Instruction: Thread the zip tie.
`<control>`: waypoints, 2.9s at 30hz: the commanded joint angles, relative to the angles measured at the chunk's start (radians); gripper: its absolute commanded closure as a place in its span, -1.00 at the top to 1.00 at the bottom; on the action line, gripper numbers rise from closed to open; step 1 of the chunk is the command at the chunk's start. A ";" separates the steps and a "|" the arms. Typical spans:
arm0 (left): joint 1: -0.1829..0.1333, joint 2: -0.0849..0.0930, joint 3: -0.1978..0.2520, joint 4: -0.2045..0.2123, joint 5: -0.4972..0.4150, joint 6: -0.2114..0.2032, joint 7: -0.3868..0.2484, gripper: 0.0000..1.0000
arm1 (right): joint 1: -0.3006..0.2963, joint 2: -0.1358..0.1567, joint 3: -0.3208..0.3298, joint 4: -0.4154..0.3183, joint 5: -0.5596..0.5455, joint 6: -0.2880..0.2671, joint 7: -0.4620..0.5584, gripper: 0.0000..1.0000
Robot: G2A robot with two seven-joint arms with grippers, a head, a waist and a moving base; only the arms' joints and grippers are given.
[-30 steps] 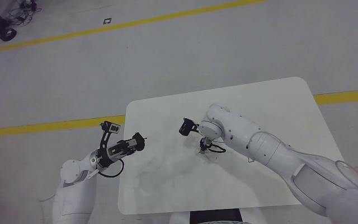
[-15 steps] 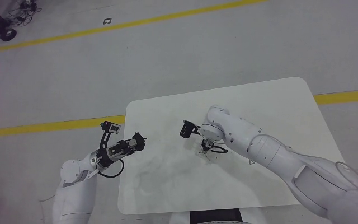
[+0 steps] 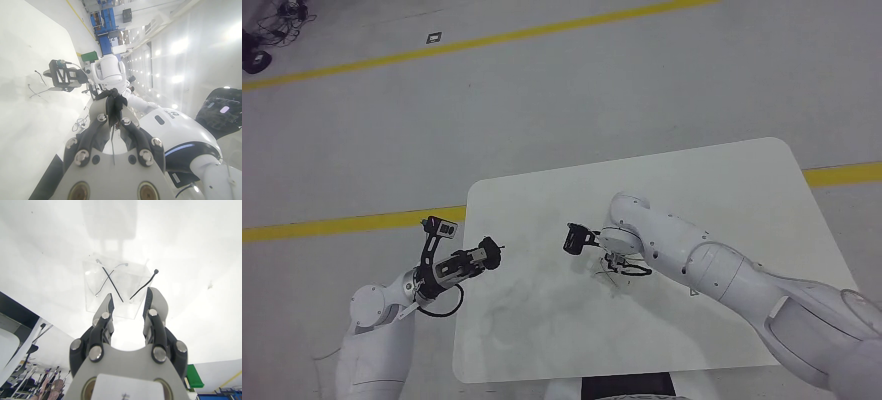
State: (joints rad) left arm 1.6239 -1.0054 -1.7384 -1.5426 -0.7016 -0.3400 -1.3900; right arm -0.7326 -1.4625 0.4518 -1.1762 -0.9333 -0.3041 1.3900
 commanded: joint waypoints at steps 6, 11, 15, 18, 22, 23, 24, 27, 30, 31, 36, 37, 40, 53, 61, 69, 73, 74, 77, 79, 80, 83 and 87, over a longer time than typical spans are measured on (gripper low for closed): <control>0.000 0.000 0.000 0.000 0.000 0.000 0.000 -1.00 | 0.009 -0.011 -0.032 0.035 0.033 -0.012 0.000 -0.42; 0.000 0.000 0.000 0.000 0.000 0.000 0.000 -1.00 | 0.017 -0.017 -0.028 0.026 0.016 0.024 -0.020 -0.42; 0.000 0.000 0.000 0.000 0.000 0.000 0.000 -1.00 | 0.012 -0.011 -0.015 0.001 -0.007 0.041 -0.021 -0.38; 0.000 0.000 0.000 0.000 0.000 0.000 0.000 -1.00 | 0.006 -0.003 0.000 -0.031 -0.013 0.033 -0.005 -0.38; 0.000 0.000 0.000 0.000 0.000 0.000 0.000 -1.00 | -0.010 0.020 0.027 -0.088 -0.018 0.004 0.000 -0.42; 0.000 0.000 0.000 0.000 0.000 0.000 0.000 -1.00 | -0.015 0.026 0.033 -0.099 -0.013 -0.008 0.000 -0.42; 0.000 0.000 0.000 0.000 0.000 0.000 0.000 -1.00 | -0.019 0.032 0.038 -0.107 -0.008 -0.020 0.000 -0.42; 0.000 0.000 0.000 0.000 0.000 0.000 0.000 -1.00 | -0.029 0.053 0.044 -0.136 0.012 -0.036 0.000 -0.36; 0.000 0.000 0.000 0.000 0.000 0.000 0.000 -1.00 | -0.029 0.075 0.039 -0.167 0.045 -0.036 0.000 -0.32; 0.000 0.000 0.000 0.000 0.000 0.000 0.000 -1.00 | -0.028 0.082 0.035 -0.180 0.059 -0.036 0.000 -0.32; 0.000 0.000 0.000 0.000 0.000 0.000 0.000 -1.00 | -0.002 0.121 -0.019 -0.218 0.130 -0.036 0.000 -0.32; 0.000 0.000 0.000 0.000 0.000 0.000 0.000 -1.00 | 0.006 0.126 -0.034 -0.224 0.144 -0.036 0.000 -0.30; 0.000 0.000 0.000 0.000 0.000 0.000 0.000 -1.00 | 0.037 0.141 -0.086 -0.227 0.191 -0.036 0.000 -0.34; 0.000 0.000 0.000 0.000 0.000 0.000 0.000 -1.00 | 0.109 0.104 -0.220 -0.135 0.288 -0.036 -0.024 -0.50; 0.000 0.000 0.000 0.000 0.000 0.000 0.000 -1.00 | 0.125 0.058 -0.276 -0.046 0.279 -0.036 -0.056 -0.62; 0.000 0.000 0.000 0.000 0.000 0.000 0.000 -1.00 | 0.111 0.001 -0.282 0.039 0.240 -0.036 -0.034 -0.56; 0.000 0.000 0.000 0.000 0.000 0.000 0.000 -1.00 | 0.112 -0.023 -0.282 0.069 0.230 -0.036 -0.035 -0.60; 0.000 0.000 0.000 0.000 0.000 0.000 0.000 -1.00 | 0.111 -0.029 -0.282 0.077 0.225 -0.036 -0.036 -0.60; 0.000 0.000 0.000 0.000 0.000 0.000 0.000 -1.00 | 0.111 -0.043 -0.282 0.098 0.213 -0.036 -0.037 -0.64; 0.000 0.000 0.000 0.000 0.000 0.000 0.000 -1.00 | 0.111 -0.051 -0.282 0.110 0.206 -0.036 -0.040 -0.70; 0.000 0.000 0.000 0.000 0.000 0.000 0.000 -1.00 | 0.110 -0.054 -0.282 0.116 0.203 -0.036 -0.041 -0.74; 0.000 0.000 0.000 0.000 0.000 0.000 0.000 -1.00 | 0.109 -0.065 -0.282 0.135 0.197 -0.036 -0.040 -0.82; 0.000 0.000 0.000 0.000 0.000 0.000 0.000 -1.00 | 0.109 -0.078 -0.282 0.156 0.196 -0.036 -0.038 -0.78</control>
State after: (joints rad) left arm 1.6239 -1.0054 -1.7384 -1.5426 -0.7016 -0.3400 -1.3900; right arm -0.6242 -1.5381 0.1700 -1.0240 -0.7381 -0.3400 1.3519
